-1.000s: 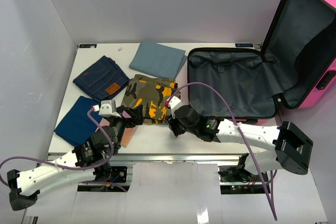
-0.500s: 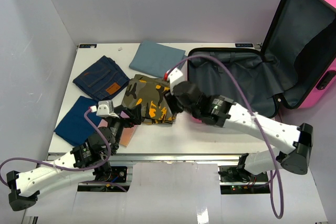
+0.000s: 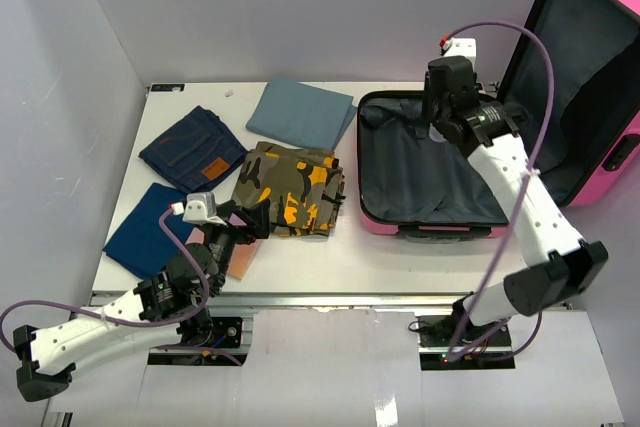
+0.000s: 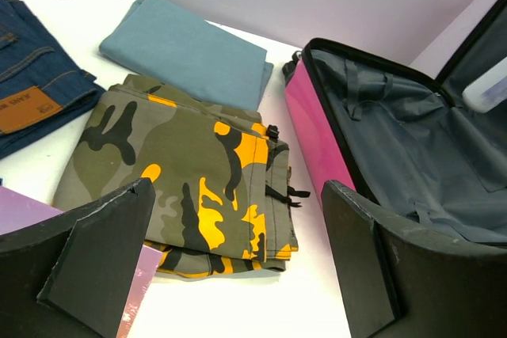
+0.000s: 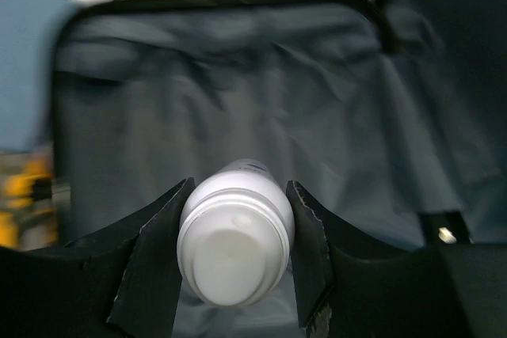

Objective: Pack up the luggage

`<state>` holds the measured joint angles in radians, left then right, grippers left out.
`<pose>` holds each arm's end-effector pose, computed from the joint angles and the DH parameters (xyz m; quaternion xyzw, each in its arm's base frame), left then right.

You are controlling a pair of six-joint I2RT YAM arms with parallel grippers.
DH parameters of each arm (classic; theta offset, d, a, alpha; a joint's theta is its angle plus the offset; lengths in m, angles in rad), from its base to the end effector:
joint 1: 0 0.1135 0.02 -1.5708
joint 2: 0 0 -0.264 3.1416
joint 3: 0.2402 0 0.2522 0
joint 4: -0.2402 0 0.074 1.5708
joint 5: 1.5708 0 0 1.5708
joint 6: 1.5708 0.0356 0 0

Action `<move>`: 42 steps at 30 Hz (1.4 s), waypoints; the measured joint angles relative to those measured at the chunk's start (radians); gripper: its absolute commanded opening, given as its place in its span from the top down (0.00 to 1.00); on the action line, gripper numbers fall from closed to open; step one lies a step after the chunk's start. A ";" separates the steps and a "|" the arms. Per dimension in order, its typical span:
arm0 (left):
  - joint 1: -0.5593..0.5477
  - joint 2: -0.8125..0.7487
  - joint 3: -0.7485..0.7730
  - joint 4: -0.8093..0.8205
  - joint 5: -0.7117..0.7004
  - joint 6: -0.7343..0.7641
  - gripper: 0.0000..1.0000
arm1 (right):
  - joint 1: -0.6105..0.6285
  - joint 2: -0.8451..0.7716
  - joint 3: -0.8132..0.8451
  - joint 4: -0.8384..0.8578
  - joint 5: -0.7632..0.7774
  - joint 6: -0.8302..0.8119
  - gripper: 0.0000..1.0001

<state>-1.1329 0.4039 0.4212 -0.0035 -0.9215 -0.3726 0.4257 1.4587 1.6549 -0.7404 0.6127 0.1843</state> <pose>0.0751 -0.0936 0.2828 -0.0606 0.7015 -0.2081 0.6789 0.2883 0.1082 0.4291 0.0470 0.8424 -0.1100 0.5255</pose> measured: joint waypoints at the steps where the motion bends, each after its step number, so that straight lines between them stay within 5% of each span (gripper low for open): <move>1: -0.001 -0.001 -0.004 0.007 0.006 0.003 0.02 | -0.027 0.024 -0.014 -0.010 0.021 0.001 0.92; 17: -0.006 0.064 0.000 0.019 0.057 -0.009 0.03 | -0.256 0.258 -0.204 -0.068 0.223 0.017 0.92; 25: -0.011 0.025 0.000 -0.019 0.054 -0.035 0.03 | -0.338 0.553 -0.035 -0.070 0.234 0.000 0.91; 36: -0.025 -0.006 0.003 -0.041 0.055 -0.040 0.04 | -0.405 0.775 0.229 -0.062 0.191 -0.049 0.44; 42: -0.029 0.024 0.023 -0.050 0.071 -0.040 0.04 | -0.411 0.788 0.234 -0.004 0.158 -0.084 0.39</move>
<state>-1.1618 0.4277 0.4440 -0.0537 -0.8508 -0.4126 0.0147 2.2471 1.8893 -0.7440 0.7707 0.1005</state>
